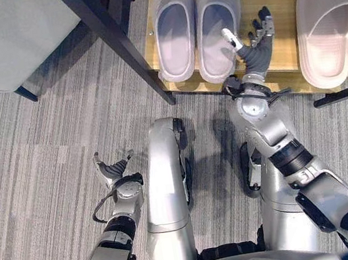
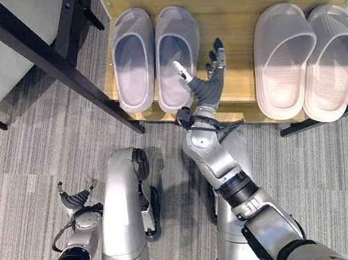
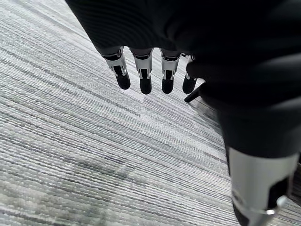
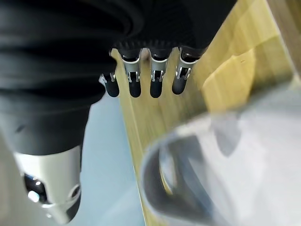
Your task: Arrange the slippers neatly on the shoe rack.
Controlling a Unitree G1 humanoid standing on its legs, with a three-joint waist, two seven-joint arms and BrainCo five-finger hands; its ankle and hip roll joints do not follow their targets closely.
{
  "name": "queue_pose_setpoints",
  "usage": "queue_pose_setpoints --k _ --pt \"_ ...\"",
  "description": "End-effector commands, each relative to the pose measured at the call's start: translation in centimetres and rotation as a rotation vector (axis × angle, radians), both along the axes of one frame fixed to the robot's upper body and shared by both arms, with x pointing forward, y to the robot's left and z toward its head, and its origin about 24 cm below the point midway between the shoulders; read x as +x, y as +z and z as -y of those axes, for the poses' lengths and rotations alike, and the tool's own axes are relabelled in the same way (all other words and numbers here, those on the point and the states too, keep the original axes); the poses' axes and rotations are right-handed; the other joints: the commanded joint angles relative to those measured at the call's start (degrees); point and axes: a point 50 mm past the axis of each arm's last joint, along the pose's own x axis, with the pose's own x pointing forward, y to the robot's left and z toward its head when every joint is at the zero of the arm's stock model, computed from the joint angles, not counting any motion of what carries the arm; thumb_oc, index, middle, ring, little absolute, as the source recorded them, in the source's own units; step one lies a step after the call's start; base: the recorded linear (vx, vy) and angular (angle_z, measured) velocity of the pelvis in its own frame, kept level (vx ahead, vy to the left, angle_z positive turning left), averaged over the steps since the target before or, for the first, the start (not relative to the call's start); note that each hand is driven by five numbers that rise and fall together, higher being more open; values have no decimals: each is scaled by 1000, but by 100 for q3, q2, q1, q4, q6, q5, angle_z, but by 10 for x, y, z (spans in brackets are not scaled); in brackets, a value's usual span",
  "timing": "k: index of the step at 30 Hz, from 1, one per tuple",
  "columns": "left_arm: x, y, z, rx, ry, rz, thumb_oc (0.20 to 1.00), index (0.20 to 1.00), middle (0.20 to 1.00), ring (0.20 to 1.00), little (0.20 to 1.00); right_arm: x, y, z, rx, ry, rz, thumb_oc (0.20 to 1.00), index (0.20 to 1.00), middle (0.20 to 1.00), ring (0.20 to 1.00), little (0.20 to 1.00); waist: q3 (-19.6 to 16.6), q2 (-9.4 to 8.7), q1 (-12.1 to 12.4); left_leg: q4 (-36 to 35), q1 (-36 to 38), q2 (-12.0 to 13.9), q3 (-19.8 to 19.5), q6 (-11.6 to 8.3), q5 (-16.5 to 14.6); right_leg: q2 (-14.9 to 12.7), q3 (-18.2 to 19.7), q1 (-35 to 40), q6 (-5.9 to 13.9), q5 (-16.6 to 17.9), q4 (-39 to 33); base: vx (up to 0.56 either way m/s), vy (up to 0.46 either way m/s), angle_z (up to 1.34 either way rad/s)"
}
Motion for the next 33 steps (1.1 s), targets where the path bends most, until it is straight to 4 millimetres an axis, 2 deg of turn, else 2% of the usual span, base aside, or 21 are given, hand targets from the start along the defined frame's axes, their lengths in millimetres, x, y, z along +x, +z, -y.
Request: queue_pose_setpoints --k 1,2,4,10,11,14,15,17,20,23,26,27,28,29,30,33 --pt "-12 -2 -13 57 15 1 1000 1000 1000 1000 1000 -18 27 0 3 -19 187 1000 1000 1000 1000 1000 -195 -294 266 286 -88 5 -465 180 461 126 551 265 -224 722 267 0 0 0" --pt "-13 -1 -14 63 12 9 1000 1000 1000 1000 1000 -22 30 16 -14 -86 214 1000 1000 1000 1000 1000 -195 -319 245 286 -88 1 -470 173 469 127 544 263 -214 716 268 0 0 0" --pt "-14 -1 -15 65 7 12 1000 1000 1000 1000 1000 -26 30 27 12 -105 228 1000 1000 1000 1000 1000 -195 -330 236 290 -88 3 -470 165 480 124 533 269 -204 712 283 0 0 0" --pt "-20 -6 -19 54 2 -7 1000 1000 1000 1000 1000 -41 32 45 -29 -85 306 1000 1000 1000 1000 1000 -196 -395 202 311 -88 11 -460 149 501 131 553 260 -178 734 311 0 0 0" --pt "-23 -7 -19 45 -2 -3 1000 1000 1000 1000 1000 -49 30 55 -83 -110 325 1000 1000 1000 1000 1000 -196 -413 167 304 -88 6 -460 143 510 139 552 268 -171 735 307 0 0 0" --pt "-25 -8 -18 41 -13 9 1000 1000 1000 1000 1000 -59 30 66 -157 -144 360 1000 1000 1000 1000 1000 -197 -430 122 302 -88 2 -463 141 522 145 537 268 -166 747 301 -2 0 -2" --pt "-30 -12 -20 27 -6 0 1000 1000 1000 1000 1000 -68 27 80 -212 -178 367 1000 1000 1000 1000 1000 -215 -453 75 320 -88 19 -488 132 535 162 532 259 -153 751 296 -3 -3 -7" --pt "-31 -13 -20 22 -8 5 1000 1000 1000 1000 1000 -71 20 93 -275 -256 322 1000 1000 1000 1000 1000 -241 -483 22 319 -88 46 -490 120 533 159 540 242 -142 742 302 1 4 -6" --pt "-32 -12 -20 24 -18 19 1000 1000 1000 1000 1000 -86 17 103 -298 -282 350 1000 1000 1000 1000 1000 -291 -487 -53 274 -88 52 -497 111 546 155 524 251 -146 744 248 -6 5 -3" --pt "-38 -17 -20 14 -24 3 1000 1000 1000 1000 1000 -104 25 111 -384 -333 409 1000 1000 1000 1000 1000 -317 -521 -127 238 -88 68 -520 86 594 162 503 241 -155 758 202 -20 -8 -2" --pt "-39 -18 -18 12 -35 12 1000 1000 1000 1000 1000 -120 32 120 -519 -425 433 1000 1000 1000 1000 1000 -290 -548 -190 205 -88 73 -532 72 629 203 506 219 -155 816 116 -46 11 -4" --pt "-40 -18 -20 18 -42 16 1000 1000 1000 1000 1000 -127 36 123 -647 -475 429 1000 1000 1000 1000 1000 -257 -562 -213 202 -88 79 -541 65 630 224 513 211 -147 830 88 -34 5 -5" --pt "-41 -18 -19 17 -43 15 1000 1000 1000 1000 1000 -128 36 123 -649 -477 428 1000 1000 1000 1000 1000 -262 -555 -209 203 -88 79 -542 65 629 224 513 211 -147 830 88 -39 5 -7" --pt "-41 -17 -20 25 -50 19 1000 1000 1000 1000 1000 -133 37 127 -751 -539 412 1000 1000 1000 1000 1000 -216 -576 -233 216 -88 76 -558 69 629 233 533 199 -138 847 84 -38 9 -7" --pt "-42 -17 -19 41 -51 26 1000 1000 1000 1000 1000 -138 35 131 -819 -593 390 1000 1000 1000 1000 1000 -192 -594 -267 193 -88 102 -540 70 608 247 557 175 -130 866 55 -55 18 -9" --pt "-48 -18 -21 46 -39 35 1000 1000 1000 1000 1000 -148 23 141 -854 -642 315 1000 1000 1000 1000 1000 -188 -597 -344 107 -88 100 -504 110 608 281 603 164 -109 892 -52 -52 27 -6"
